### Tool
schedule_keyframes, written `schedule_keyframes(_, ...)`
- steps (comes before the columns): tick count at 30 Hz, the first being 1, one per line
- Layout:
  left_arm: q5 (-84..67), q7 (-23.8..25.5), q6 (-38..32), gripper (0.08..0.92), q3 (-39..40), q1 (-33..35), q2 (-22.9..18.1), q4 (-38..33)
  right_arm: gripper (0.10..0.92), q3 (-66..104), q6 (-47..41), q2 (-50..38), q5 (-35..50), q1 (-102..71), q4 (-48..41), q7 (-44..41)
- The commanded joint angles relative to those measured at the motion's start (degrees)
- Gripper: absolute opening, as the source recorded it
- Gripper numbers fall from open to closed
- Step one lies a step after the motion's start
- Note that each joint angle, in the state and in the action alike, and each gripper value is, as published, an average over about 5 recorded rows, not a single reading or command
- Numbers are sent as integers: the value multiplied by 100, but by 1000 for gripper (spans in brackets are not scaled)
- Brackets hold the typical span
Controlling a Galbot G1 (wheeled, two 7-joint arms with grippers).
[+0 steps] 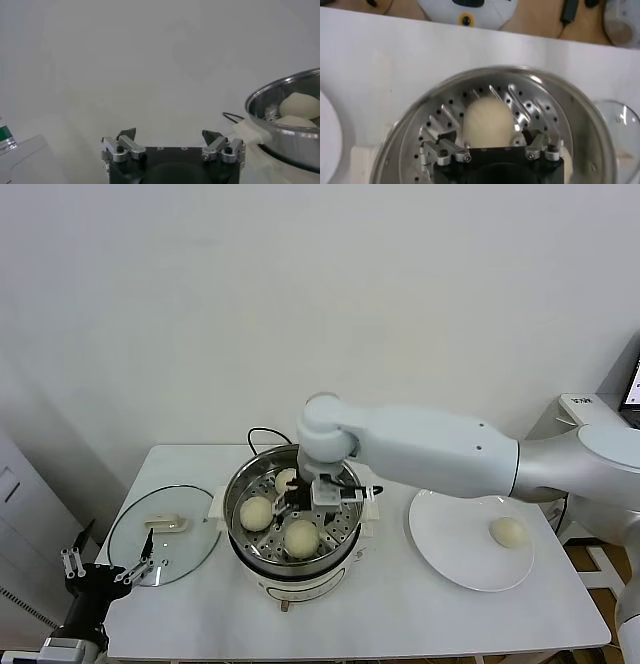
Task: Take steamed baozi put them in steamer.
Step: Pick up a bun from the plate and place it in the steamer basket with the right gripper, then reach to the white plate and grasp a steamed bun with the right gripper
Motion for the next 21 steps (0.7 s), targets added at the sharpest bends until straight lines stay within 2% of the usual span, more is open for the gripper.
schedule_keyframes(1,1,9,-25,823,10,-5,22,1,822,-124,-2622,-804,2186,973,-1287,538)
schedule_keyframes(4,13,6,-35,823,34,-25,26,-13,823,-576,-3162,-1124,2855,1260,-1979,155)
schedule_keyframes(6,16,-5,-30,823,43,-53,26,-24,823,-795,-3203,-1342,2798,1246,-2429,-123)
schedule_keyframes(10,23,-24,-15,823,53,-84,31,-40,823,-746,-2953,-1841,2025,732,-2995,-284)
schedule_keyframes(16,39,-25,-13,823,49,-32,41,-66,823,54,-2717,-2666,852,-577,-3013,-204)
schedule_keyframes(21,72,-23,-18,823,58,20,67,-54,823,811,-2679,-2928,431,-1731,-3146,-75)
